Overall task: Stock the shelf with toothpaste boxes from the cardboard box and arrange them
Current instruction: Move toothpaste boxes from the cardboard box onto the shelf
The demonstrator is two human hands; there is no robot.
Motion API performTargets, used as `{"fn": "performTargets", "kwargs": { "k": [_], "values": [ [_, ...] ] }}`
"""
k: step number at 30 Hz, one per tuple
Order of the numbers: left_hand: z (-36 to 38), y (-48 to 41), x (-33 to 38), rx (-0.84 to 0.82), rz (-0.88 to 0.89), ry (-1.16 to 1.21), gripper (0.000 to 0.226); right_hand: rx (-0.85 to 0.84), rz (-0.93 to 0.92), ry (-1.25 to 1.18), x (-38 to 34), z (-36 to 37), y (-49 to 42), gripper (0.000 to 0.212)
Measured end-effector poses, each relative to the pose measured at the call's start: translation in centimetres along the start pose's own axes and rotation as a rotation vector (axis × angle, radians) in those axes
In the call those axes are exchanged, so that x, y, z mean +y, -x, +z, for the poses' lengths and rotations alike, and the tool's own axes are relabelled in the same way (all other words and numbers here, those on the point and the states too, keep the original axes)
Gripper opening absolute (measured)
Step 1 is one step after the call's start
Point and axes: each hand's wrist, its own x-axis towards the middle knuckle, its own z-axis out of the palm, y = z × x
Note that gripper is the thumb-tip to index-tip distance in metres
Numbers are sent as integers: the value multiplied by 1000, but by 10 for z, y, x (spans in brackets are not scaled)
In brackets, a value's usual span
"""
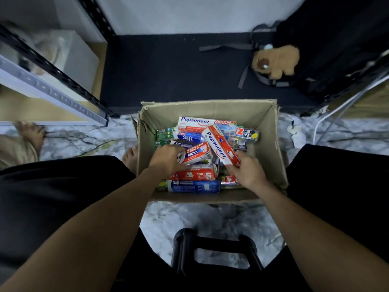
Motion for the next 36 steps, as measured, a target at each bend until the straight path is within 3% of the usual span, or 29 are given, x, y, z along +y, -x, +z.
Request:
{"fn": "performTargets", "kwargs": {
  "k": [8, 12, 21, 29, 32, 36],
  "values": [
    [-67, 31, 50, 213, 19, 9, 59, 224, -99, -47, -18, -65, 41, 32],
    [-121, 55, 71, 338, 149, -45, 58, 363, -232, -57, -43, -112, 66, 37],
    [-276, 116, 107, 805, 494, -232, 51, 716, -580, -82, -123, -241, 124, 39],
    [-401, 146, 137, 1138, 563, -402, 56, 991, -835, 2, -208, -354, 147, 40],
    [-439, 145, 144, 1177, 537, -511, 51, 1037, -832, 78, -234, -390, 136, 43],
    [-474, 126, 150, 1080, 369, -588, 49, 975, -707, 248, -265, -427, 100, 40]
  ]
}}
